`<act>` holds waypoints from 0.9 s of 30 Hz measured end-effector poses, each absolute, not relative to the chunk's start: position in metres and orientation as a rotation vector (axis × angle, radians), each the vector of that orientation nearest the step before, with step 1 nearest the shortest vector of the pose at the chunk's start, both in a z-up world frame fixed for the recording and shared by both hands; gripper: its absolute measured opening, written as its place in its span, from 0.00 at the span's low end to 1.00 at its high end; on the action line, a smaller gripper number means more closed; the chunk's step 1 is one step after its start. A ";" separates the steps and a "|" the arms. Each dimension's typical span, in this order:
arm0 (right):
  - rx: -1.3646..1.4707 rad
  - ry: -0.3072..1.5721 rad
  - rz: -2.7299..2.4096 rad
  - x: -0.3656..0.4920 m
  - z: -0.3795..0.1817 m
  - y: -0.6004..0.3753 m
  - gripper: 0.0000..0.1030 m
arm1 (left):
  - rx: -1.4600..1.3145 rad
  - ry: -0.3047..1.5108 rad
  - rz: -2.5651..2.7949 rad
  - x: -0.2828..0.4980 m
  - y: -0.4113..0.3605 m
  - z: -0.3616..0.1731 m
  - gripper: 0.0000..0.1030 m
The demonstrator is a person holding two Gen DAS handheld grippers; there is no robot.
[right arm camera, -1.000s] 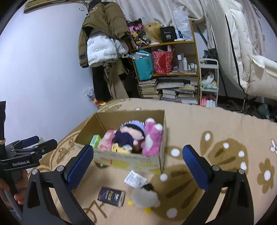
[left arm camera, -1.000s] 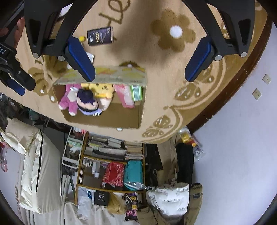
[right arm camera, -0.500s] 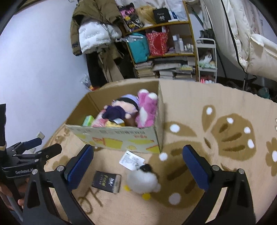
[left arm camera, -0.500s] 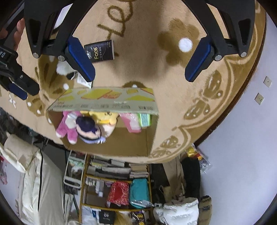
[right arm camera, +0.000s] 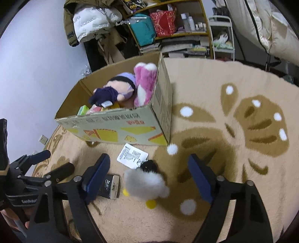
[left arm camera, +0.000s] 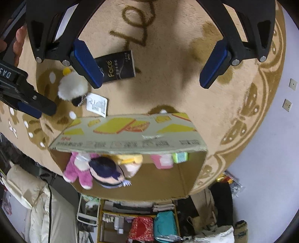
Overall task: Organize soft objects
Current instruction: 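Close the left gripper on the black Face tissue pack while the right gripper grasps the white chick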
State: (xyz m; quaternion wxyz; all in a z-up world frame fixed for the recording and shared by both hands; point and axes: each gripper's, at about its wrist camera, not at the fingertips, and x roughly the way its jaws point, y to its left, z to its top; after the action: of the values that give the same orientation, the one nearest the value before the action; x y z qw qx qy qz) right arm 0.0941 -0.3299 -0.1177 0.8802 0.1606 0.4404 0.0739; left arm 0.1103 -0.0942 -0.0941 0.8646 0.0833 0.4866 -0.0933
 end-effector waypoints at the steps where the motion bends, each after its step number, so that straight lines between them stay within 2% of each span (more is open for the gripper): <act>1: 0.336 0.923 0.158 0.095 -0.119 -0.330 0.85 | 0.177 1.023 -0.197 0.110 -0.096 -0.096 0.99; 12: 0.337 0.991 0.183 0.103 -0.138 -0.320 0.85 | 0.235 1.082 -0.228 0.110 -0.112 -0.119 0.99; 14: 0.327 1.000 0.188 0.104 -0.141 -0.319 0.78 | 0.245 1.092 -0.235 0.110 -0.116 -0.123 0.99; 16: 0.333 1.032 0.203 0.108 -0.146 -0.319 0.65 | 0.258 1.093 -0.240 0.109 -0.119 -0.126 0.99; 25: 0.360 1.128 0.208 0.114 -0.169 -0.313 0.63 | 0.308 1.120 -0.298 0.105 -0.132 -0.138 0.99; 26: 0.361 1.135 0.202 0.114 -0.170 -0.314 0.61 | 0.310 1.130 -0.302 0.105 -0.134 -0.141 0.99; 27: 0.365 1.142 0.202 0.114 -0.173 -0.314 0.53 | 0.311 1.136 -0.302 0.105 -0.135 -0.143 0.99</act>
State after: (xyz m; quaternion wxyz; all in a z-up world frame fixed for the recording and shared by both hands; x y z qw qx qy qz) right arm 0.1140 -0.3136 -0.1727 0.8207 0.1713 0.5367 0.0950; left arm 0.1046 -0.1347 -0.1425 0.8207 0.1463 0.5337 -0.1419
